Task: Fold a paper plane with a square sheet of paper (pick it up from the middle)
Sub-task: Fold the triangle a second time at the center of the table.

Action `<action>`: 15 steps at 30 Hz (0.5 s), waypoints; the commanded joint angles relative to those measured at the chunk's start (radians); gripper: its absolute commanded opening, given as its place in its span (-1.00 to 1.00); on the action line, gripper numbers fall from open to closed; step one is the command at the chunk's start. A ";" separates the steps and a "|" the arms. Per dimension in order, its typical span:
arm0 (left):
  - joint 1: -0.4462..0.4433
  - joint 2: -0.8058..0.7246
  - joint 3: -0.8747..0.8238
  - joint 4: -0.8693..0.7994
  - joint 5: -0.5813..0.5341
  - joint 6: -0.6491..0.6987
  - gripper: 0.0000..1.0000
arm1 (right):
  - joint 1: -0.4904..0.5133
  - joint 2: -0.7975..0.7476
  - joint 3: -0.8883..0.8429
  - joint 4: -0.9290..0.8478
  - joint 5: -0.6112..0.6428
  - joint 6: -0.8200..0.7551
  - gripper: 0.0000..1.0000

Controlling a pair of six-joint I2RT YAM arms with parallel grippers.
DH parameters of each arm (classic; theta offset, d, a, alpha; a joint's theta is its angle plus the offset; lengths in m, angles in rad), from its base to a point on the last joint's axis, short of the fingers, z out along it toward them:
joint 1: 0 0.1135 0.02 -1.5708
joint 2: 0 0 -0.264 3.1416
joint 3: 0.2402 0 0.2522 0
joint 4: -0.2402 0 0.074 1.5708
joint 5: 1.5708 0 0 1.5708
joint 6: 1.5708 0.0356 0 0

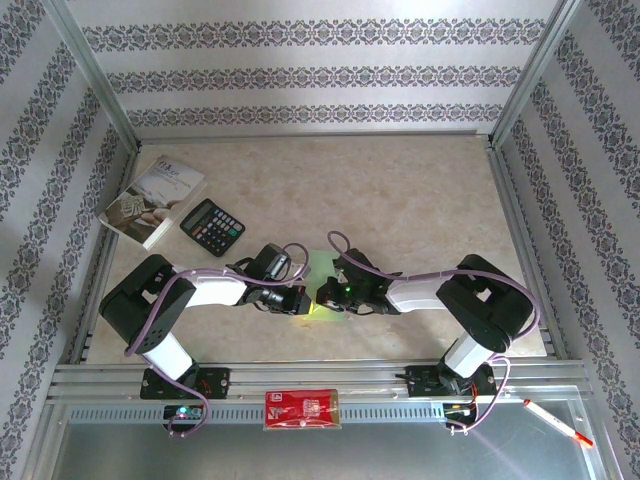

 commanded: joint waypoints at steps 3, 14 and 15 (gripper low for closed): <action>-0.001 0.056 -0.017 -0.185 -0.132 0.068 -1.00 | -0.056 0.018 -0.026 -0.009 0.002 -0.027 -1.00; 0.000 0.085 -0.026 -0.197 -0.163 0.087 -1.00 | -0.200 -0.005 -0.066 -0.047 -0.024 -0.112 -1.00; -0.001 0.084 -0.026 -0.198 -0.164 0.087 -1.00 | -0.212 -0.005 -0.068 -0.050 -0.027 -0.118 -1.00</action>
